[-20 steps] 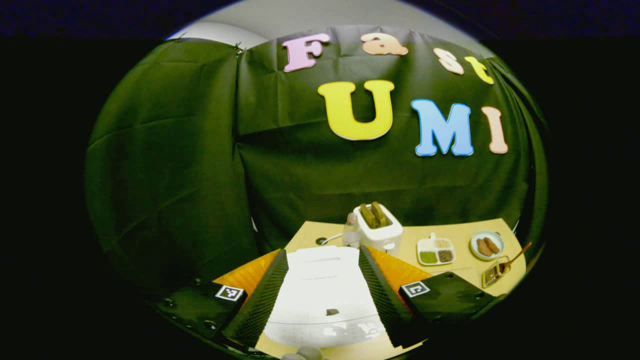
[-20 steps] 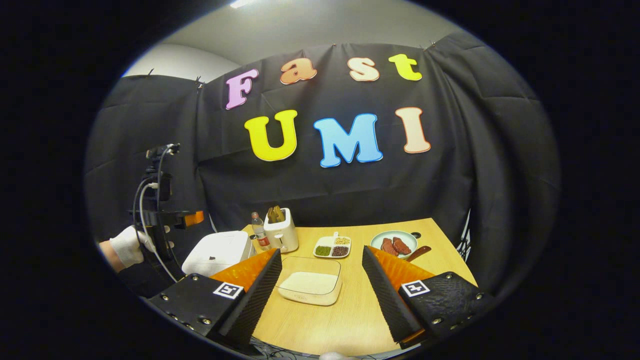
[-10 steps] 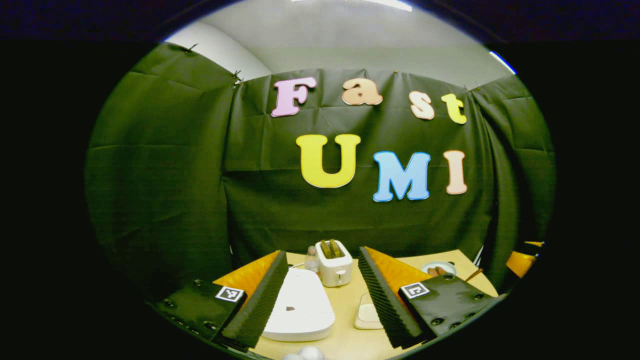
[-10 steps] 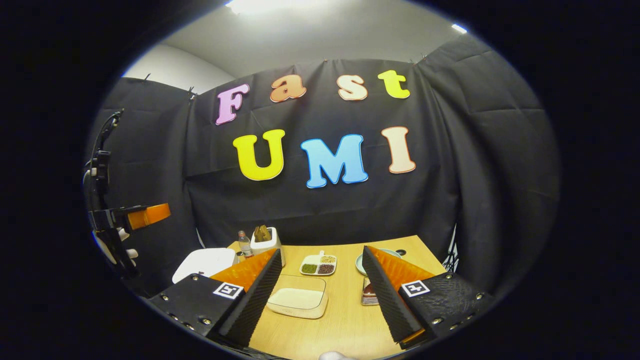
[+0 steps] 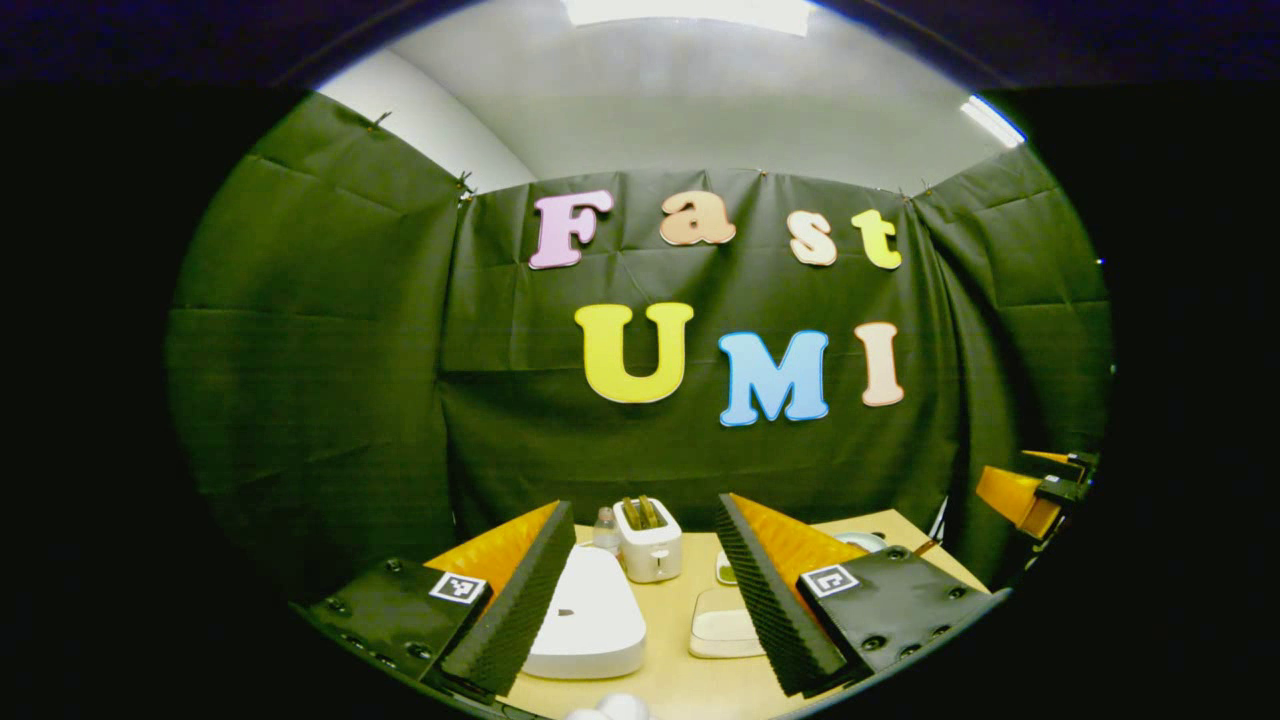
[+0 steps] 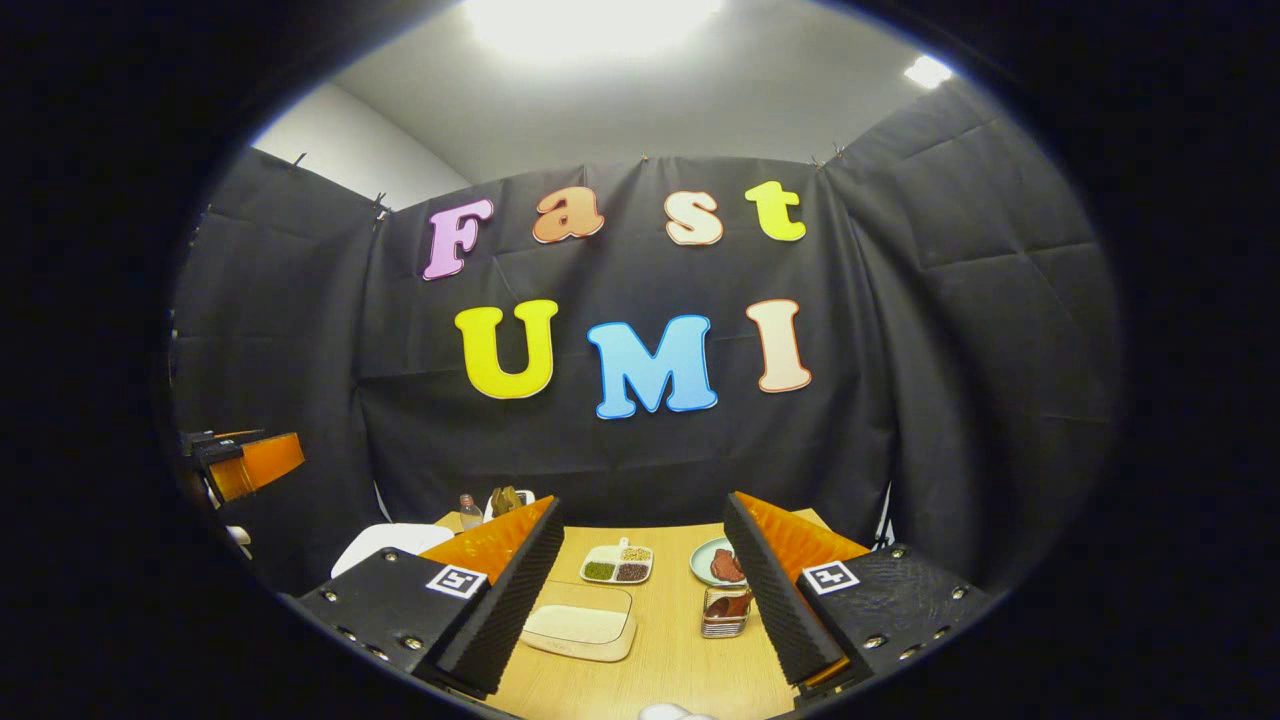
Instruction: Close the left gripper, press the button to open the rice cooker; take a wooden spoon from the chopstick holder with the right hand, scoop a spoonful of rice and pour it into the rice cooker, then put the wooden spoon back into the chopstick holder.
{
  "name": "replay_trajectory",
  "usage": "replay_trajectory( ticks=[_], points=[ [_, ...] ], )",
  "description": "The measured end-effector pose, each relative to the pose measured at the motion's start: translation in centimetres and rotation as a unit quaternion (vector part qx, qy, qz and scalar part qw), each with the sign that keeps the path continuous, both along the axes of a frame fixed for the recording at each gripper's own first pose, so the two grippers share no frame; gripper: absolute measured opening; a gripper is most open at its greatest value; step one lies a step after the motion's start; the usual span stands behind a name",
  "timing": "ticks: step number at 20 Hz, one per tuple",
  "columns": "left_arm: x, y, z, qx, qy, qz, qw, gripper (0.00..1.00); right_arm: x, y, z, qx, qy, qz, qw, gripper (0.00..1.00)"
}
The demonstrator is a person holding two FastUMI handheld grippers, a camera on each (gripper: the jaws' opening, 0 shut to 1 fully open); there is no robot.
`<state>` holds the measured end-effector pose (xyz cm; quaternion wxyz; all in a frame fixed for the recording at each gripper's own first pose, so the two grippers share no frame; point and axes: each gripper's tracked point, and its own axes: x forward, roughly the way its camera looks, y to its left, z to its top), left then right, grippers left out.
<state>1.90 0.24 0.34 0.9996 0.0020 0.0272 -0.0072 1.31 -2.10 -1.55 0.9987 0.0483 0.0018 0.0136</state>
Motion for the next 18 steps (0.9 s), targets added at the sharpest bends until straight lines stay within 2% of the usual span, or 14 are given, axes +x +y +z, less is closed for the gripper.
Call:
replay_trajectory(
  ticks=[3,8,18],
  points=[
    [-0.5,-0.7,0.2,0.016,-0.008,-0.009,1.0,1.0,0.1,0.0,0.2,-0.001,-0.002,0.0,1.0,0.99],
    [-1.9,-1.9,-0.7,-0.007,0.005,-0.014,1.0,1.0,0.3,-0.2,0.6,-0.001,-0.004,-0.002,1.0,0.99],
    [-1.7,-2.0,-0.9,-0.009,0.003,-0.008,1.0,1.0,0.7,-0.3,1.1,-0.005,-0.007,-0.002,1.0,0.99]
  ],
)
